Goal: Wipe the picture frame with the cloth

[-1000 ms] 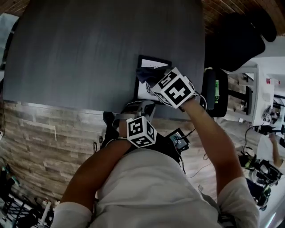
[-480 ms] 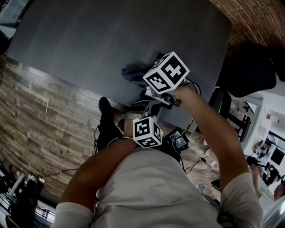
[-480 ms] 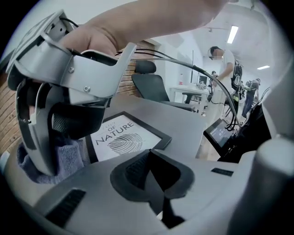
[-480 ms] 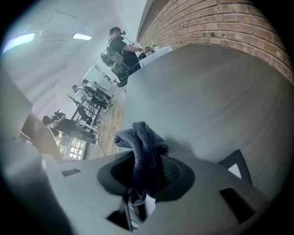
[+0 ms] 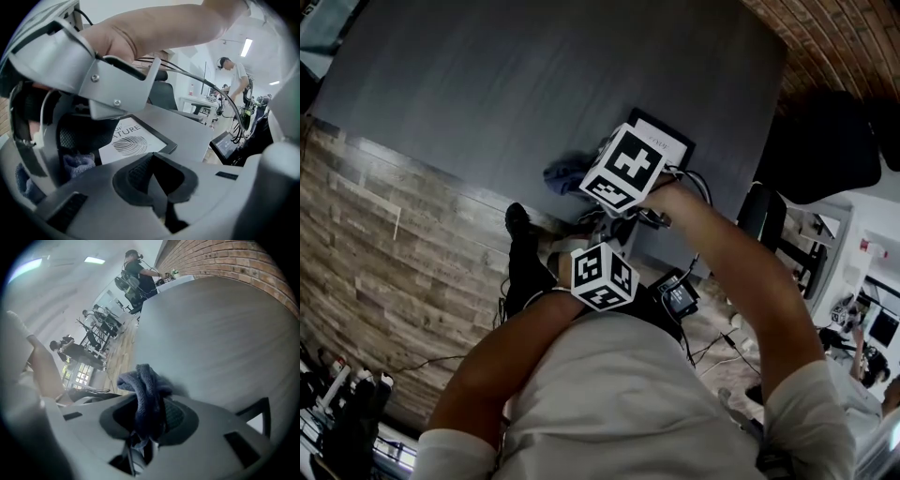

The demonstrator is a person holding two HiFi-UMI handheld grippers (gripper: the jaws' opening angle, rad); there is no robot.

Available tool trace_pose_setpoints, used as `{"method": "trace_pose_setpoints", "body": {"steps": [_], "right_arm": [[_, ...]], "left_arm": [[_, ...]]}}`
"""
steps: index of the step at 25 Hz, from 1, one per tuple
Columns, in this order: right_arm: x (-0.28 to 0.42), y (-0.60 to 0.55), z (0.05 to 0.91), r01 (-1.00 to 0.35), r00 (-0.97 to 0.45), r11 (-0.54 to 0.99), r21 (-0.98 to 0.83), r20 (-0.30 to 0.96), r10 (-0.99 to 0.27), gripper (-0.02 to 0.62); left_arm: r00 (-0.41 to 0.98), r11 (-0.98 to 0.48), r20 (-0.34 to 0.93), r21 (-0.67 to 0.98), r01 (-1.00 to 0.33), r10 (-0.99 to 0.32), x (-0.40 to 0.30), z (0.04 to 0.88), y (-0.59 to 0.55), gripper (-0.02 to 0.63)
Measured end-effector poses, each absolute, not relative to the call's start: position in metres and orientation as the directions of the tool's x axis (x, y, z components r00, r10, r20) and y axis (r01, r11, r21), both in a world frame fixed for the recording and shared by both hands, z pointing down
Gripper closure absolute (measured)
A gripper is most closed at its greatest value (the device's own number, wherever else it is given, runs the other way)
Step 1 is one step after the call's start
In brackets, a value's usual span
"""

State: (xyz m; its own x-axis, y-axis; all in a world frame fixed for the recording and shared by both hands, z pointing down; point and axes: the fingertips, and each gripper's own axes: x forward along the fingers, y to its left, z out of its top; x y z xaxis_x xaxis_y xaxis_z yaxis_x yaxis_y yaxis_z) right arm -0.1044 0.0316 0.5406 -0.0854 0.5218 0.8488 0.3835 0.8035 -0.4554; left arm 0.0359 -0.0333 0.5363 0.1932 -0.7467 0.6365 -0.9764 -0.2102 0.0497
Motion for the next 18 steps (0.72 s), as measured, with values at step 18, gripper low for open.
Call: {"method": "trace_pose_setpoints", "body": {"steps": [18], "right_arm": [[-0.122,-0.014,0.542,0.445,-0.098,0.831,-0.334,0.904,0.415,0.489]], "left_arm": [[0.187,-0.183,0.626,0.072,-0.981,-0.757,0.036,0.536,-0.033,0.598]]}}
